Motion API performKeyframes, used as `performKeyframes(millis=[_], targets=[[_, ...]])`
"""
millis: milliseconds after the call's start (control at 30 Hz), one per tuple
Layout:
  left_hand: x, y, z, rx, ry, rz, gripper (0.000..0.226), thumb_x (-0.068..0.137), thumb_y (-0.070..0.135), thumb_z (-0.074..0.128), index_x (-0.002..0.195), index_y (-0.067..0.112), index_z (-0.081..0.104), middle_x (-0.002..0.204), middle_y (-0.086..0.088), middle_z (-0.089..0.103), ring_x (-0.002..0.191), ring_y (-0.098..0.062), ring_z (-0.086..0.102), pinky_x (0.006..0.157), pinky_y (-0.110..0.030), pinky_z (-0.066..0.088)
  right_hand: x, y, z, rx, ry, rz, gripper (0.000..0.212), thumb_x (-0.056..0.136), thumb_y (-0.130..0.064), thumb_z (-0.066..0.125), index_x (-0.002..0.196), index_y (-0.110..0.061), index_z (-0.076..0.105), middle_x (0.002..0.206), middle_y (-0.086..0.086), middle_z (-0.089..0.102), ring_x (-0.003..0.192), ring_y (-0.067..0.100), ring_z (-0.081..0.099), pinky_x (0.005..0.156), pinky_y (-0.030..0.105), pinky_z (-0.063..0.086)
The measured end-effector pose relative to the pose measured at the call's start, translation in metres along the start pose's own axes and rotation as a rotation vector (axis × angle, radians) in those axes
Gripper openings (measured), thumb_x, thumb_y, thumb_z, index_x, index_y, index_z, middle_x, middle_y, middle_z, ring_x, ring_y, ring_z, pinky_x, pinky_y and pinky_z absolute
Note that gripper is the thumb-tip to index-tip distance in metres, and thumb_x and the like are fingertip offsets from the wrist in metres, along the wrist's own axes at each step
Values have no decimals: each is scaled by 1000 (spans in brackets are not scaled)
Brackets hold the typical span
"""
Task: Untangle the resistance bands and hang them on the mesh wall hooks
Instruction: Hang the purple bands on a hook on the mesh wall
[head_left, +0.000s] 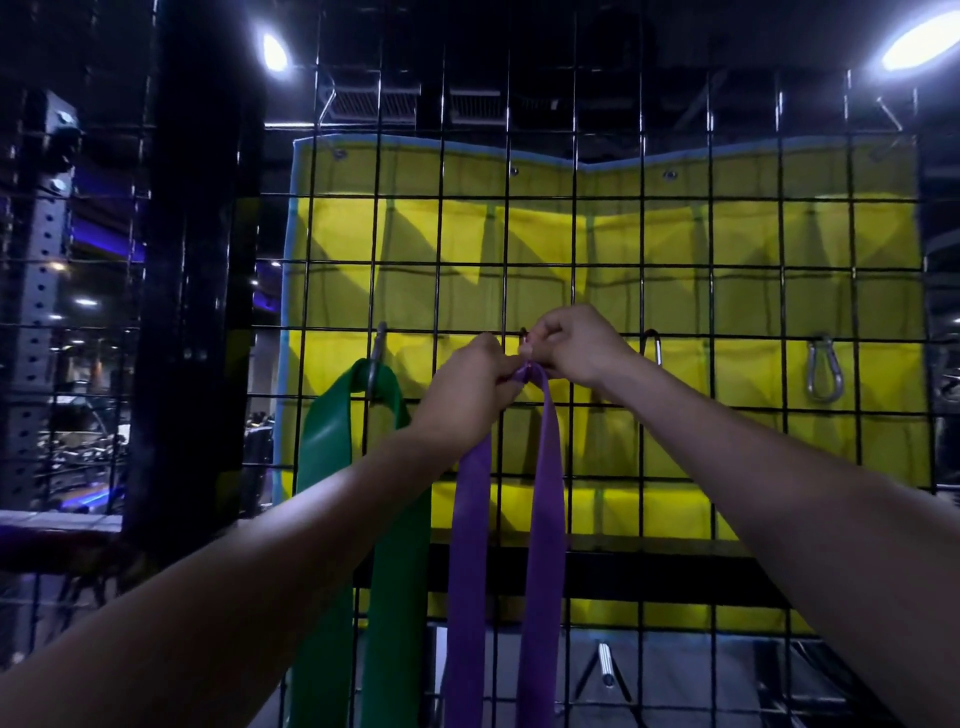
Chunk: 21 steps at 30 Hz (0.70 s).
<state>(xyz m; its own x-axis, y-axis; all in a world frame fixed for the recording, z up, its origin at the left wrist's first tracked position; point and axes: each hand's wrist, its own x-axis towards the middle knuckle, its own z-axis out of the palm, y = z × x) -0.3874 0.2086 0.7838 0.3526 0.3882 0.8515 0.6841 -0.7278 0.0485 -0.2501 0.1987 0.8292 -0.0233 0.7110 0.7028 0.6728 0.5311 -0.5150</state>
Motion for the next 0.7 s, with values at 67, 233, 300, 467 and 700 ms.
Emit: performKeyframes(millis=[67,233,300,467,700], targets=[[0,-1,3,68,4,15,24,94,19,52,114,12,63,109,-6,50,96,-17,51,76,-26,40,1,-1,2,4,15,11,15,86,-10,64,72,-12,60,88,11,67,86,26,67,85,45,55],[1,-1,4,190,-4,101,25,96,19,47,115,11,61,112,-5,49,99,-19,51,76,-24,36,3,0,6,10,83,29,18,85,-10,66,67,-12,61,81,8,66,85,26,66,82,46,55],[2,-2,4,244,-1,149,26,97,18,44,116,11,60,115,-5,49,101,-21,52,80,-28,40,3,0,7,14,103,43,22,85,-11,66,63,-13,60,74,7,63,79,24,63,78,43,55],[1,-5,7,292,18,178,26,98,16,43,119,11,57,118,-6,48,102,-23,52,81,-33,45,2,-4,6,71,98,82,24,87,-11,64,63,-10,59,79,15,64,80,31,66,79,44,57],[2,-8,11,335,46,193,22,98,12,44,116,12,57,120,-4,47,100,-23,50,72,-28,37,0,-6,4,112,47,102,24,89,-13,61,65,-7,59,66,9,60,71,25,62,77,39,56]])
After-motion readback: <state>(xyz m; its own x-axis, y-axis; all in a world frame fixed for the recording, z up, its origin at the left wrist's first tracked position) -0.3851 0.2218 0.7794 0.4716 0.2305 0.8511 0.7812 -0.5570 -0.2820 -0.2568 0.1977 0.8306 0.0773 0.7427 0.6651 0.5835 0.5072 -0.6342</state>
